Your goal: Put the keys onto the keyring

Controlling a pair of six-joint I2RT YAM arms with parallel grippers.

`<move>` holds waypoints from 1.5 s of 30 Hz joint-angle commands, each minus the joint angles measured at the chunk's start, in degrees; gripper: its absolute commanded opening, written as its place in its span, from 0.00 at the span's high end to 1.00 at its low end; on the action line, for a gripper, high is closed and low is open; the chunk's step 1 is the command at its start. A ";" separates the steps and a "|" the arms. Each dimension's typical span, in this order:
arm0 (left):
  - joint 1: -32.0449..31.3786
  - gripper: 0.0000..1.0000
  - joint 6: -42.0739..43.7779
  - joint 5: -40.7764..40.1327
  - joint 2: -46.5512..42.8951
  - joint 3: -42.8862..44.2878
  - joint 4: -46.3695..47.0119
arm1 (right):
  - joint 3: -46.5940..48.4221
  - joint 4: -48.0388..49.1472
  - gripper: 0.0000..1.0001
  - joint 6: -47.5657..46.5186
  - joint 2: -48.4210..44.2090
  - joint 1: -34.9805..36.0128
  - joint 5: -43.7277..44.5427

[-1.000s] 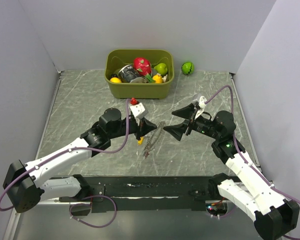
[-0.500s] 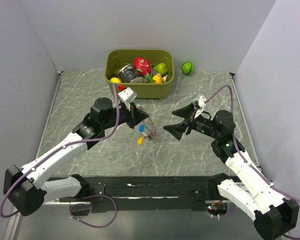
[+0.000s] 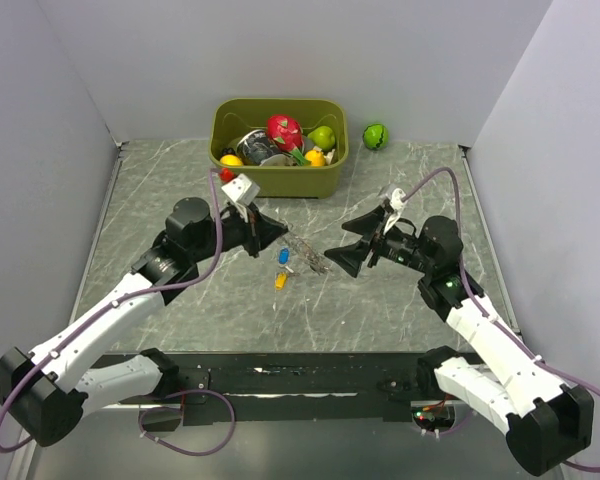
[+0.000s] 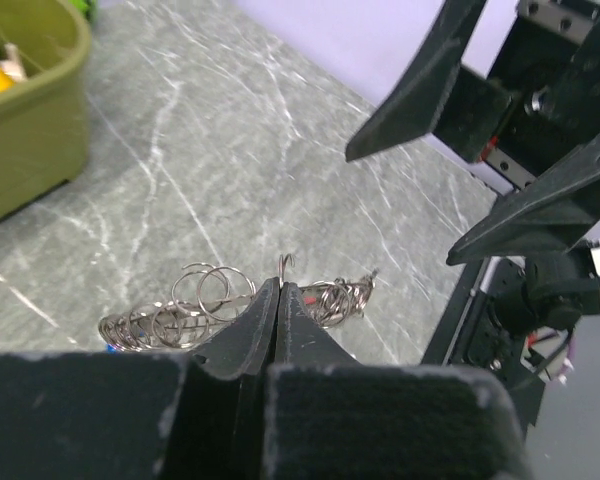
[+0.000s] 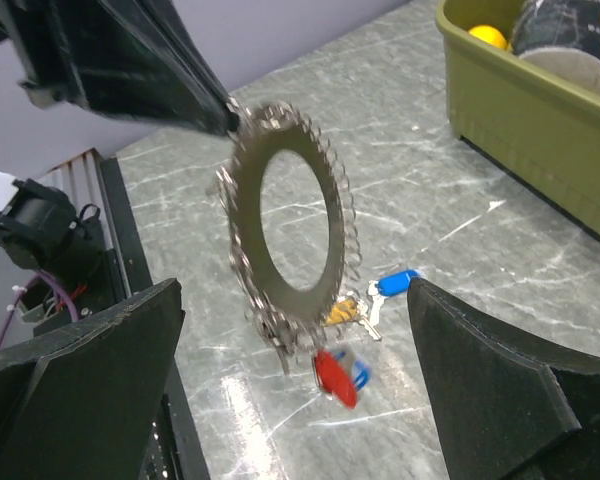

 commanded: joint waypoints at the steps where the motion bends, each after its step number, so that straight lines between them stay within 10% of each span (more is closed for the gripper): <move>1: 1.88 0.99 -1.19 1.52 -2.53 1.06 1.62 | -0.51 1.38 0.01 0.78 0.97 -0.31 2.69; 22: 2.06 0.99 -2.60 -14.48 -11.93 1.93 -13.22 | 14.25 -13.64 0.04 7.02 28.11 2.94 16.40; 45: 2.06 0.99 -0.22 -33.02 -20.80 2.12 -21.76 | 35.70 -28.15 0.27 -4.22 54.49 23.50 35.47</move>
